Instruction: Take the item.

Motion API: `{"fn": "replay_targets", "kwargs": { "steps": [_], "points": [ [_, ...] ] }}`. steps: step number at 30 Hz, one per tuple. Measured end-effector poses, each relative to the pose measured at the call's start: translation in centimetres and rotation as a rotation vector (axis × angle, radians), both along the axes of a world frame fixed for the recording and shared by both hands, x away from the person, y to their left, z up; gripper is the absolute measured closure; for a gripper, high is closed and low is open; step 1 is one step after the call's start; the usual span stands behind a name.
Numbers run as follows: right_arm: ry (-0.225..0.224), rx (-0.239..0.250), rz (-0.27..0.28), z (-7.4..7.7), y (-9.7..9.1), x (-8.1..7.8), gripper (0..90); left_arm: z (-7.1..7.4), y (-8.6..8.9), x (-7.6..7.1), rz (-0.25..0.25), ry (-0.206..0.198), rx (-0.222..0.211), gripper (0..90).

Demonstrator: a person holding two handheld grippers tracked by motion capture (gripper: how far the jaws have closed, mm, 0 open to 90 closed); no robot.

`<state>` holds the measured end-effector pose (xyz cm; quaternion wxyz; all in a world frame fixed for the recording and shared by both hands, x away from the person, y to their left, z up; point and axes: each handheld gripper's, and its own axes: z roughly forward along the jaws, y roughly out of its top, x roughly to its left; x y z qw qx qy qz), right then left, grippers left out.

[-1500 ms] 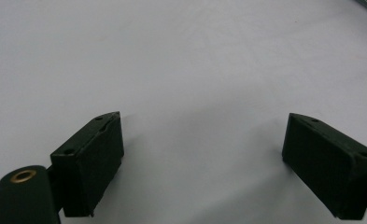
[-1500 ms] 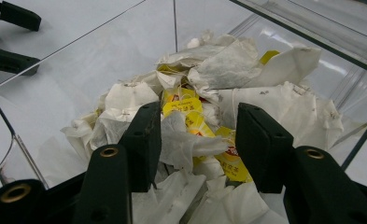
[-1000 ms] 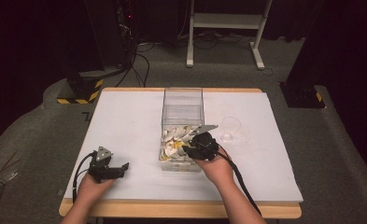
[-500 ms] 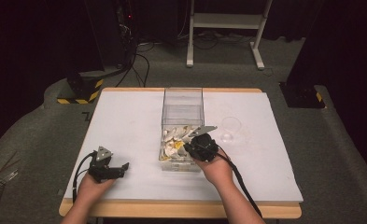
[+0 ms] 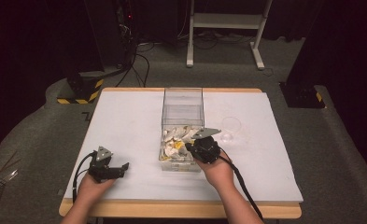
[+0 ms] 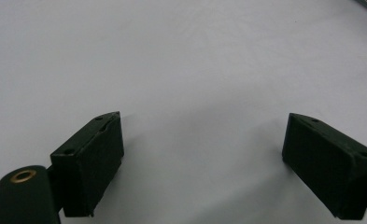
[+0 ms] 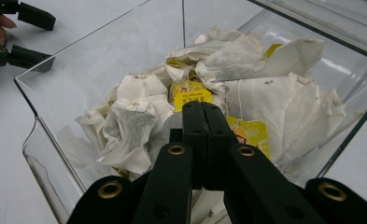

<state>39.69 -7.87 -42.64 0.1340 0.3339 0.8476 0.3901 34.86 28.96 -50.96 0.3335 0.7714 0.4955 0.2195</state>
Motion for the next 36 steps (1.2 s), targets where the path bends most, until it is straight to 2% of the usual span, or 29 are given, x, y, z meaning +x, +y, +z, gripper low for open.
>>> {"fn": "replay_targets", "kwargs": {
  "steps": [4,20,24,26,36],
  "points": [
    [-0.010,0.021,-0.009,0.0,-0.2,-0.2,90.0,0.0,0.0,0.0,0.000,0.000,0.000,12.9],
    [-0.095,0.087,-0.023,0.0,-0.4,-1.0,90.0,0.0,0.0,0.0,0.000,-0.001,-0.001,12.9],
    [-0.108,0.118,-0.025,-0.1,-0.6,-1.1,90.0,0.0,0.0,0.0,0.001,-0.001,0.000,12.9],
    [-0.117,0.108,-0.022,-0.2,-0.6,-1.1,90.0,0.0,0.0,0.0,0.001,-0.001,0.001,12.9],
    [-0.154,0.172,-0.043,0.7,-1.5,-1.4,90.0,0.0,0.0,0.0,0.001,0.001,-0.001,12.9]
  ]
}}
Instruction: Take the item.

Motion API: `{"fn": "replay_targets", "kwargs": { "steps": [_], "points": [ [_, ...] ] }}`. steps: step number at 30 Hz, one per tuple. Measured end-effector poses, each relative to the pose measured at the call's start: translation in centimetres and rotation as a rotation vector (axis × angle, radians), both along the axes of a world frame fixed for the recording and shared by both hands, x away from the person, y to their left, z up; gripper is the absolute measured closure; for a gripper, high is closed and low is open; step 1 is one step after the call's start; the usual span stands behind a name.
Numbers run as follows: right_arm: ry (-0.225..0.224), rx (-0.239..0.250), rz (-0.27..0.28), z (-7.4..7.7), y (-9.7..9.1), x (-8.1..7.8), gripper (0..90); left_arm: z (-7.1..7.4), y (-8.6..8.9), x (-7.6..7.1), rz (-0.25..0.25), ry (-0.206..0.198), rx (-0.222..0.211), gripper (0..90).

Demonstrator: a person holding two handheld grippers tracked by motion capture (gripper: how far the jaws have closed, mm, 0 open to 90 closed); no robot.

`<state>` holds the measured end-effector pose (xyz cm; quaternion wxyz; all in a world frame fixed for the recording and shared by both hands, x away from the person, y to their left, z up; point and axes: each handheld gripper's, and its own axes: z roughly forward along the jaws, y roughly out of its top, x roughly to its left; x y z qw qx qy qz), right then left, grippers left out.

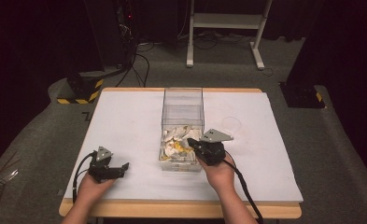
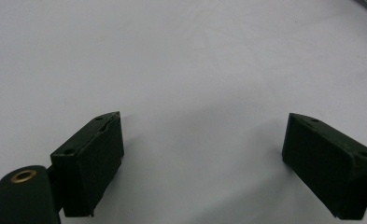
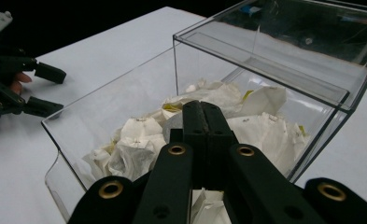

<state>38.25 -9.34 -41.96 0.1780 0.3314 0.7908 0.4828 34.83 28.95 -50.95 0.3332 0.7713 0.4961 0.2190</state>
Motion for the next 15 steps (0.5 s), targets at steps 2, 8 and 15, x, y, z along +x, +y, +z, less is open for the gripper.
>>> {"fn": "replay_targets", "kwargs": {
  "steps": [2,8,15],
  "points": [
    [-0.012,0.011,-0.003,0.21,-0.08,-0.19,90.0,0.00,0.01,0.01,-0.001,-0.001,0.001,12.9],
    [-0.037,0.036,-0.009,0.56,-0.27,-0.51,90.0,0.00,0.00,0.00,0.000,0.000,0.000,12.9],
    [-0.060,0.056,-0.015,0.71,-0.42,-0.78,90.0,0.00,0.01,0.00,-0.001,0.000,0.001,13.0]
  ]
}}
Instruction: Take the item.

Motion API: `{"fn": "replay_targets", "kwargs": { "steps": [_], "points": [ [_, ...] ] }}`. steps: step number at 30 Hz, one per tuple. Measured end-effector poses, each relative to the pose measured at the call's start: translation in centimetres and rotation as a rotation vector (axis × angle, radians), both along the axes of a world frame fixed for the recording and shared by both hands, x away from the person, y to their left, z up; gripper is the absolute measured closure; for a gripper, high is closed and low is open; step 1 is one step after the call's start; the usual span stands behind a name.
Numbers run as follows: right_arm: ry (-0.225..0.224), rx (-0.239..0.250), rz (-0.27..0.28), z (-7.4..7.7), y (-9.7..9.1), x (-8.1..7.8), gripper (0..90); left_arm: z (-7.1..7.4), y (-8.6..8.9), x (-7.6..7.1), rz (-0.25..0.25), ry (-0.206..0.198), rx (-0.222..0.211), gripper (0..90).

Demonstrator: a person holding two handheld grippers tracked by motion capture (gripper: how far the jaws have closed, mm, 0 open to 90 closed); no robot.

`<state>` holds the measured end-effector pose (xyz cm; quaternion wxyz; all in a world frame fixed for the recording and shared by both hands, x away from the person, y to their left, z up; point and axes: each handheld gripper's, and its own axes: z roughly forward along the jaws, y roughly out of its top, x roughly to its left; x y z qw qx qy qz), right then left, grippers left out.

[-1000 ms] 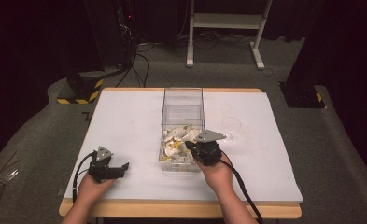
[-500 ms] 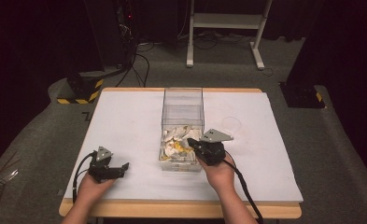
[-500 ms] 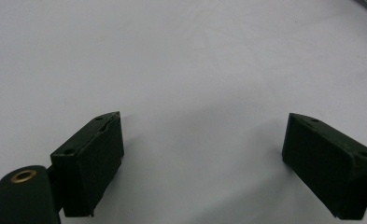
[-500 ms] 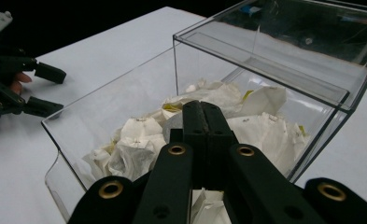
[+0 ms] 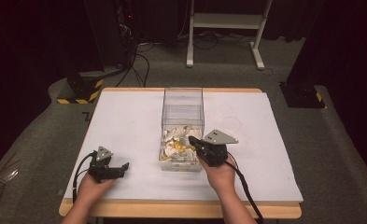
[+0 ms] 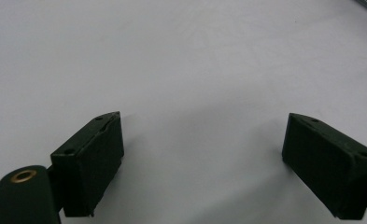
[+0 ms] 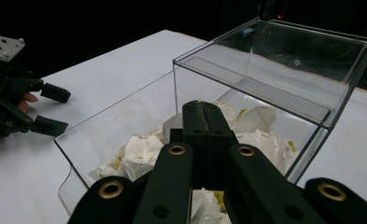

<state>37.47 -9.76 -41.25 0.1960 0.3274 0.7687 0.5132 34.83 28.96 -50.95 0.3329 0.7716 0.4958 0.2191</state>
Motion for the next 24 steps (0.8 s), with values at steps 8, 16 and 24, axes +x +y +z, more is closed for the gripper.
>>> {"fn": "replay_targets", "kwargs": {
  "steps": [8,16,24],
  "points": [
    [-0.018,0.022,0.000,0.2,-0.2,-0.3,90.0,0.0,0.0,0.0,0.000,0.000,-0.001,13.0],
    [-0.048,0.049,-0.008,0.7,-0.6,-0.8,90.0,0.0,0.0,0.0,0.001,-0.001,-0.001,13.0],
    [-0.059,0.066,-0.017,1.0,-0.9,-1.0,90.0,0.0,0.0,0.0,0.000,-0.002,0.000,13.0]
  ]
}}
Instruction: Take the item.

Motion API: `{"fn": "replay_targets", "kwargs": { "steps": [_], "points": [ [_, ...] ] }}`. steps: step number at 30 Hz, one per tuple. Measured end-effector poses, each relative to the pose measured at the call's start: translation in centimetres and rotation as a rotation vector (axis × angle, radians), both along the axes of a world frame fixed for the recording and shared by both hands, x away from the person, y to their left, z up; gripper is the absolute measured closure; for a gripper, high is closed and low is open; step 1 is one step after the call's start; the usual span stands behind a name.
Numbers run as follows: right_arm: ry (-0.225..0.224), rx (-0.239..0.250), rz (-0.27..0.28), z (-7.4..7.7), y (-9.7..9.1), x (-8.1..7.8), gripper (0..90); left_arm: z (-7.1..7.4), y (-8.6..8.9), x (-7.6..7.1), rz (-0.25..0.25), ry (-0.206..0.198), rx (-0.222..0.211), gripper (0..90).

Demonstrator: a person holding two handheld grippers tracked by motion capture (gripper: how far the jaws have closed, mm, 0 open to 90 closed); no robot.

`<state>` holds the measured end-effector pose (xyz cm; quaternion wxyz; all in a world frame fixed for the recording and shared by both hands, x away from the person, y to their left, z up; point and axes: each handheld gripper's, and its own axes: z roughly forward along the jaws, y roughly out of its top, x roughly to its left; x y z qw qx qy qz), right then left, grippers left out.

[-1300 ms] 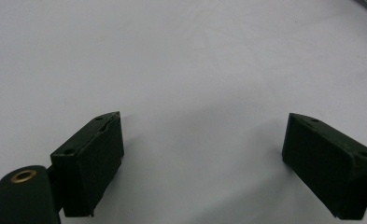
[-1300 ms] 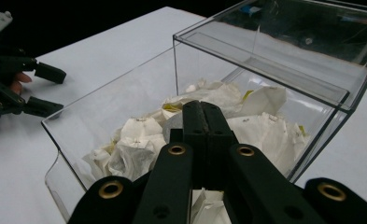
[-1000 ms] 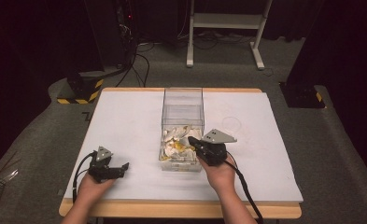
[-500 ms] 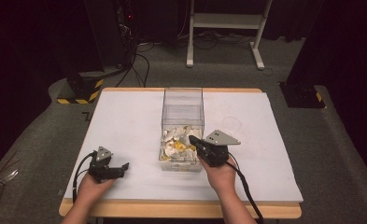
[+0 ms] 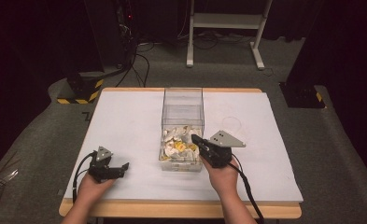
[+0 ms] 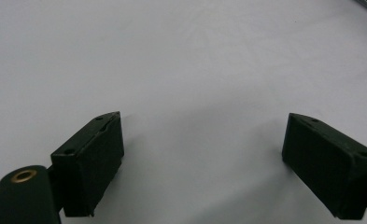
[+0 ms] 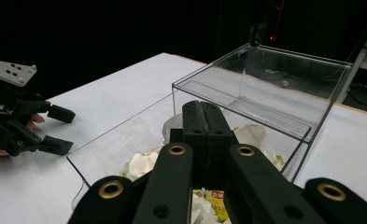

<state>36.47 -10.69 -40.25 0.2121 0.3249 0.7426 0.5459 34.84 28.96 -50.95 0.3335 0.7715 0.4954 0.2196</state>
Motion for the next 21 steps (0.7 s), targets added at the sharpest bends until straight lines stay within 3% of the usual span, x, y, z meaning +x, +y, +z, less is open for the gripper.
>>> {"fn": "replay_targets", "kwargs": {
  "steps": [21],
  "points": [
    [-0.024,0.027,-0.005,0.37,-0.31,-0.29,90.0,-0.01,-0.01,0.00,0.001,-0.001,-0.001,13.0]
  ]
}}
